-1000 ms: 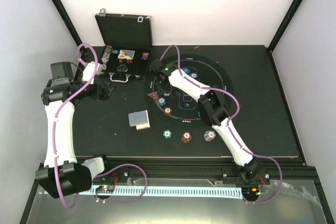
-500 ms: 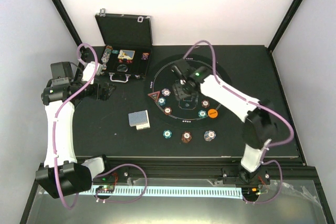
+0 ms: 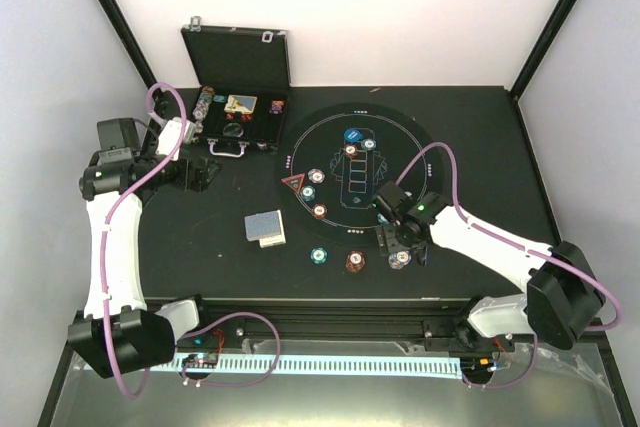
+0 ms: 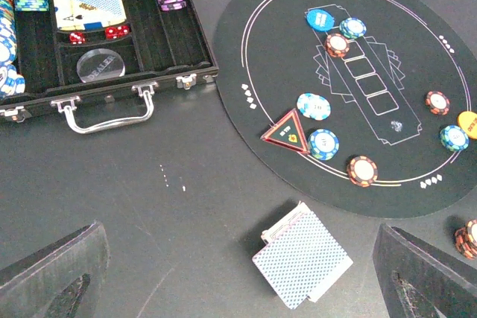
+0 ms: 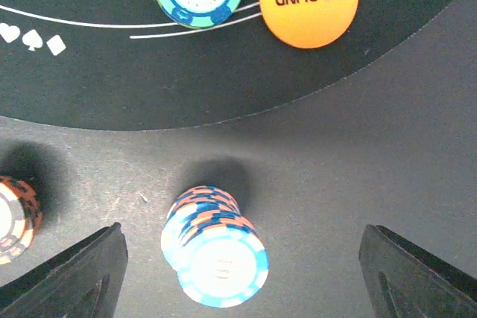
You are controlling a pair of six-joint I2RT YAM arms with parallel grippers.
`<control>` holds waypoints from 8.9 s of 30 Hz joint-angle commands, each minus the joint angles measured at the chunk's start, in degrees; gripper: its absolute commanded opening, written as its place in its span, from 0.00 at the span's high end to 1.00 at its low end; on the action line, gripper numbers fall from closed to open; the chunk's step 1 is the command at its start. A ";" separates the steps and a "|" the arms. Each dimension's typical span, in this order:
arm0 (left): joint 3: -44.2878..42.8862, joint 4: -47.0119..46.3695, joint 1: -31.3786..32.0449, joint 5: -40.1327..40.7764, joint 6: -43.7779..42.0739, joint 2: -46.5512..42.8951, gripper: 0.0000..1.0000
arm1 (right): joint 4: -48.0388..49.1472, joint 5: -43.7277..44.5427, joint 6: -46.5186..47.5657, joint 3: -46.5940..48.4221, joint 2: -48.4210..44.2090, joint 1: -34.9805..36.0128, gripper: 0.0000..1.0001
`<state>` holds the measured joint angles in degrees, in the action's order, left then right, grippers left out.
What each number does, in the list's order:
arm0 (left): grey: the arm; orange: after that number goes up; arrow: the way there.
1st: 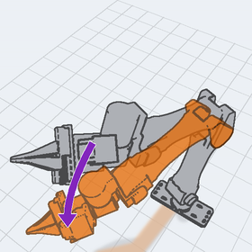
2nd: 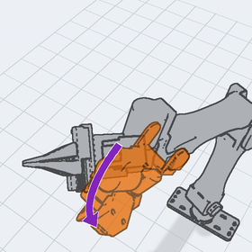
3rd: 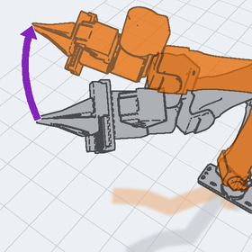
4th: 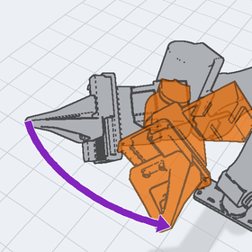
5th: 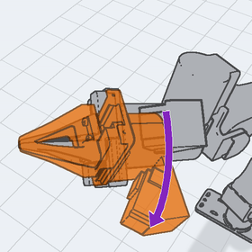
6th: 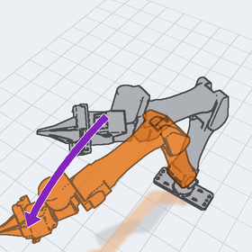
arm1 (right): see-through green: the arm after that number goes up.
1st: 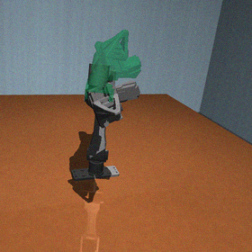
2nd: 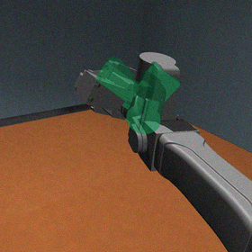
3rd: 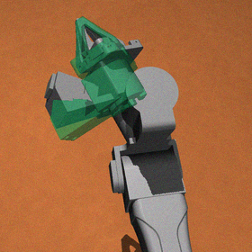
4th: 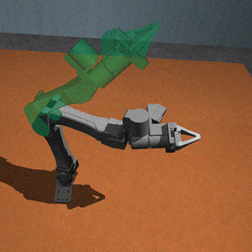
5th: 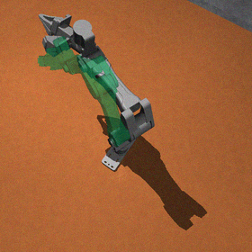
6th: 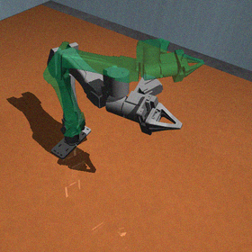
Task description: Distribute texas hold em gaming equipment
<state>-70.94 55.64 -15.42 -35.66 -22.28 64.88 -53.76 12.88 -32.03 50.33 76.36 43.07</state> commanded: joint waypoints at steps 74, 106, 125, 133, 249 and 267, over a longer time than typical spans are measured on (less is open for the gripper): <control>0.37 0.17 -0.44 0.07 -0.63 1.40 0.01 | 7.85 -3.63 -8.61 -8.49 2.77 5.94 0.30; 0.36 0.81 -0.40 -0.08 -0.82 1.17 0.01 | 5.81 -1.43 -8.39 -6.87 1.15 5.95 0.42; -0.11 0.70 -0.46 -0.02 -0.92 1.35 0.01 | 1.32 0.68 -7.24 -2.02 0.48 5.87 0.67; -0.12 0.44 -0.40 -0.26 -0.91 1.30 0.01 | -2.67 3.53 -4.31 6.97 2.18 3.76 0.70; 1.72 0.79 -0.42 -0.95 -3.64 0.56 0.01 | 14.65 -0.87 -9.70 -11.99 3.71 3.19 0.40; 1.98 1.51 -0.40 -1.13 -3.82 0.70 0.01 | 12.48 -1.45 -8.93 -10.64 1.70 2.73 0.54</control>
<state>-68.84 56.58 -15.42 -35.83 -25.43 66.00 -40.32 10.33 -40.99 37.93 79.09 45.98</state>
